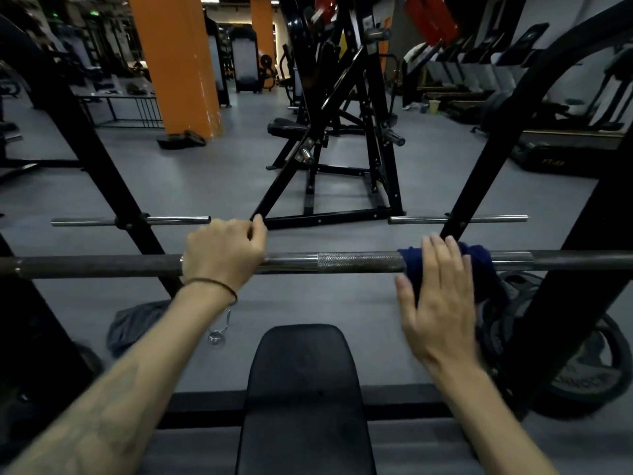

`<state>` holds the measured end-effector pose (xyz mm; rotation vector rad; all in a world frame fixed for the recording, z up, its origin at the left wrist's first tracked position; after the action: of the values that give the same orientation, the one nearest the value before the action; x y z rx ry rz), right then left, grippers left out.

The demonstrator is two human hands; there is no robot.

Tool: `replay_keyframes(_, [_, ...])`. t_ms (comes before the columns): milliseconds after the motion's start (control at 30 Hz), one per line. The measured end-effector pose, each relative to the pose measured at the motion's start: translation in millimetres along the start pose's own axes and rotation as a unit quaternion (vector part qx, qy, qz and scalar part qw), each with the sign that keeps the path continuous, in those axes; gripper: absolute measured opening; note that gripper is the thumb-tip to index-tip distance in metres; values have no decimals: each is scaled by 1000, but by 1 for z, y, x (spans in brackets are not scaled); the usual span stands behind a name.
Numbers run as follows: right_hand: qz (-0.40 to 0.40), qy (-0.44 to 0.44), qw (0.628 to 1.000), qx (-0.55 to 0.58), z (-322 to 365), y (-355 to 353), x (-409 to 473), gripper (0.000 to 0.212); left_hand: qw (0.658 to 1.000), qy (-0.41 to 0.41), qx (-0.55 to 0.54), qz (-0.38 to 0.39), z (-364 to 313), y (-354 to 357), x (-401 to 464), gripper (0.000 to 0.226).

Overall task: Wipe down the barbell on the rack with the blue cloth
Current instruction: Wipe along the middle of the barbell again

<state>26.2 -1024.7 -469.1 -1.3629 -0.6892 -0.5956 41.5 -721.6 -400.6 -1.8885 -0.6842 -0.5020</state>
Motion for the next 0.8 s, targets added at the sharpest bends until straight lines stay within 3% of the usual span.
replay_keyframes(67, [2, 50, 998, 33, 33, 1, -4, 72, 991, 68, -31, -107, -7, -4, -12, 41])
replay_keyframes(100, [3, 22, 999, 50, 59, 2, -5, 73, 985, 111, -45, -128, -9, -6, -14, 36])
replay_keyframes(233, [-6, -237, 971, 36, 135, 5, -8, 74, 963, 262, 6, -57, -7, 2, -13, 37])
replay_keyframes(333, [-2, -276, 961, 21, 118, 4, -2, 70, 961, 272, 39, -25, -9, 2, -15, 51])
replay_keyframes(400, [7, -234, 972, 22, 83, 7, -2, 70, 961, 270, 41, -33, -9, -1, -14, 54])
replay_keyframes(533, [-31, -67, 997, 15, 21, 7, -12, 68, 959, 269, 60, -65, -10, -1, -17, 56])
replay_keyframes(633, [-22, 48, 997, 63, 46, 8, -12, 79, 964, 250, 60, -70, -12, -1, -16, 58])
replay_keyframes(667, [-13, 49, 995, 89, 68, 7, -11, 84, 965, 246, 57, -67, -12, -1, -16, 58])
replay_keyframes(800, [0, -210, 977, 38, 130, 4, -15, 91, 970, 231, 44, -60, -10, -2, -14, 58])
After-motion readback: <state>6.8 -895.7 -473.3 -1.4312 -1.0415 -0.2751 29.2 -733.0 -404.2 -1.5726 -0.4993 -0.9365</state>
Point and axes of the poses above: each hand's wrist, its own x-axis towards the middle knuckle, its own y-axis out of the palm, z = x × y, the point moved 4 cm from there along x, towards the middle knuckle, and after that the axes turned 15 degrees about -x, right-handed, at the moved point
